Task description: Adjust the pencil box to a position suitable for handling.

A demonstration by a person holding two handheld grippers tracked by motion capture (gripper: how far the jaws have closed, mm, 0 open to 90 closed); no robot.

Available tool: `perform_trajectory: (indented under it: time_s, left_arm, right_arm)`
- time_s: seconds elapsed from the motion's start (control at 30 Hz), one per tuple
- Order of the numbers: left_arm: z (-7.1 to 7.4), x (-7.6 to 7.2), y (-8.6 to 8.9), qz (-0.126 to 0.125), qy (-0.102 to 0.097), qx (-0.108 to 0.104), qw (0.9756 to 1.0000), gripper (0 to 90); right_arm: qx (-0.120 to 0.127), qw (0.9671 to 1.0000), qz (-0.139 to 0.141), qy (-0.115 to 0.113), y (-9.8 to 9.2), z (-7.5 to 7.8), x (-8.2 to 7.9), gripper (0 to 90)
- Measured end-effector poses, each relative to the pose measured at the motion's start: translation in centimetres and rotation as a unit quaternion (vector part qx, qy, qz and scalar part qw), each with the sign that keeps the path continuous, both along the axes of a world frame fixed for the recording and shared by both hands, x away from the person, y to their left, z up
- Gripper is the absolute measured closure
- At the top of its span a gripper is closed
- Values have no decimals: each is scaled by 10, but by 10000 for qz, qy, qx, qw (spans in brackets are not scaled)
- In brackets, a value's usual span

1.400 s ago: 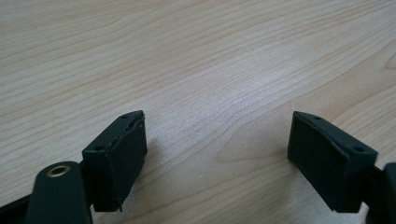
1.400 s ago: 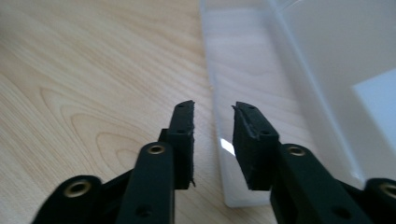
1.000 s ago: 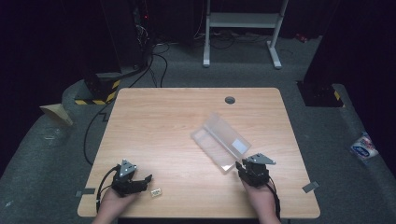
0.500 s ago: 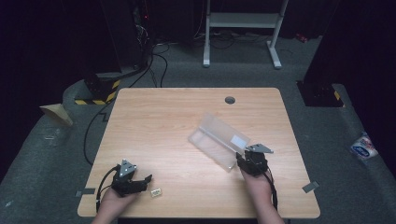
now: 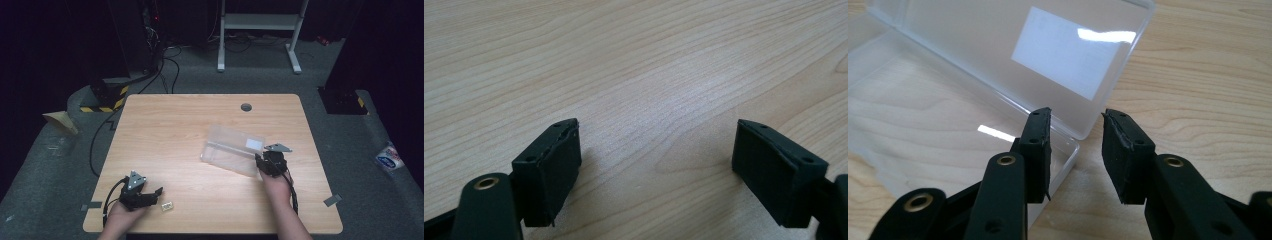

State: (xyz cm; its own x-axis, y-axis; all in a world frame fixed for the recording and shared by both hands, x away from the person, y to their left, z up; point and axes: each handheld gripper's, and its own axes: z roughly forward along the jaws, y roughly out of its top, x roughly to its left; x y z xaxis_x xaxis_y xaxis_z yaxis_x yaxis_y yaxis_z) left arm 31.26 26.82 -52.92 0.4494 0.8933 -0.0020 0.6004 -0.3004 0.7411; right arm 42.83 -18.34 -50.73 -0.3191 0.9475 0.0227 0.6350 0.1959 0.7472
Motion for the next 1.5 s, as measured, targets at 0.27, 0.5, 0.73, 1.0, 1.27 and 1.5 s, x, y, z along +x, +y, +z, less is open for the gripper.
perform_trajectory:
  time_s: [0.27,0.5,0.73,1.0,1.27,1.5]
  left_arm:
    - [0,0,0,1,-2,-2,10000,200]
    - [0,0,0,-2,-11,1,10000,200]
    - [0,0,0,-17,2,8,10000,200]
    - [0,0,0,-21,2,5,10000,200]
    - [0,0,0,-23,3,5,10000,200]
    - [0,0,0,-22,1,3,10000,200]
  right_arm:
    - [142,9997,200,-18,0,8,-16,610]
    - [-6,9994,244,264,3,-3,-22,685]
    - [-22,9990,326,302,8,-4,-19,728]
    - [-59,9985,477,261,23,-2,-19,726]
    - [-131,9977,631,223,32,-3,-15,735]
    - [-157,9975,648,239,34,-3,-11,749]
